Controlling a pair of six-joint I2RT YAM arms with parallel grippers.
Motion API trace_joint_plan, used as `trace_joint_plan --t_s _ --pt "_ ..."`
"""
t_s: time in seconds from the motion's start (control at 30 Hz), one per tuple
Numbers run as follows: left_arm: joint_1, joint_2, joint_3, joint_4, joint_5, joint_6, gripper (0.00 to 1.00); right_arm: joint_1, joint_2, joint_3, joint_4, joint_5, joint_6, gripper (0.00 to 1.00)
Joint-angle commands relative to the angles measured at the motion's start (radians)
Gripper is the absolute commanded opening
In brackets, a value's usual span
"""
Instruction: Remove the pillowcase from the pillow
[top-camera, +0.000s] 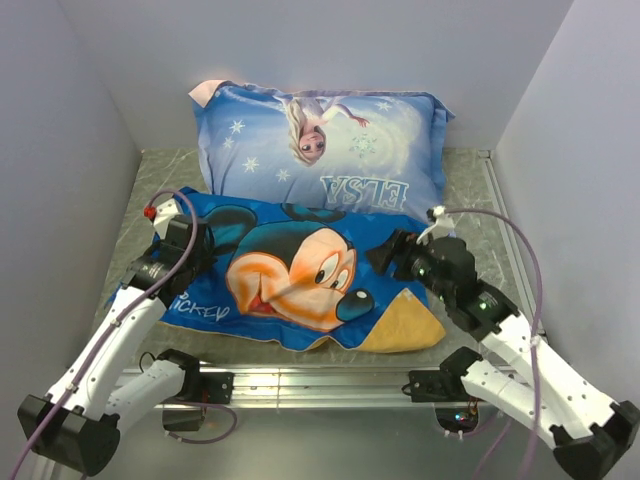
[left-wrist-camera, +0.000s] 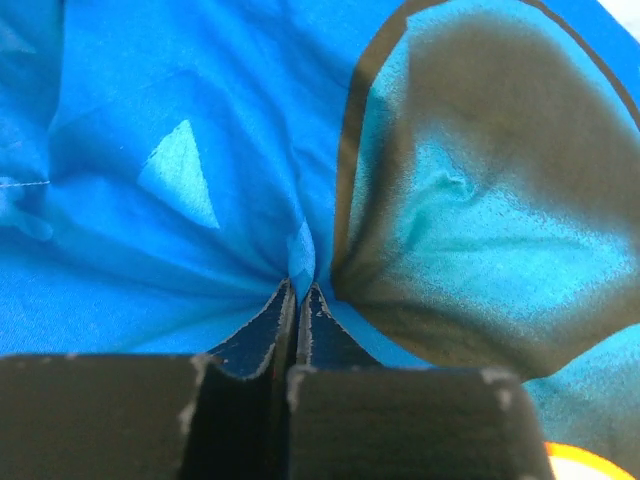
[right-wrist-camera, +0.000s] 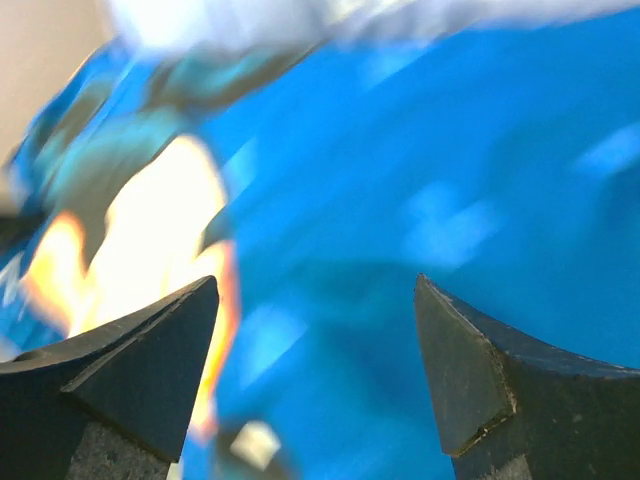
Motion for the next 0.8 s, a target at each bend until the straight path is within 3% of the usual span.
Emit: trace_joint_plan --t_s 0.0,0.23,0.47,0.57,0.77 --pt "-0.004 -0.014 -0.017 0.07 0.128 0.007 0.01 0.13 -0.065 -0.032 -0.119 0.11 0.046 0.86" --pt "-0.005 -0.043 0.007 0.083 0.177 0.012 0.01 0.209 -0.184 -0.081 -0.27 0.164 0.123 0.91" --pt "-0.004 -0.062 0.024 0.077 0.179 0.022 0.01 0.218 -0.207 -0.012 -0.435 0.172 0.081 0.94" --pt "-0.005 -0.066 0.026 0.076 0.185 0.026 0.01 0.232 -0.195 -0.023 -0.446 0.115 0.091 1.0" --pt "-0.005 -0.076 0.019 0.091 0.207 0.019 0.01 0.273 -0.151 -0.121 -0.332 0.106 0.147 1.0"
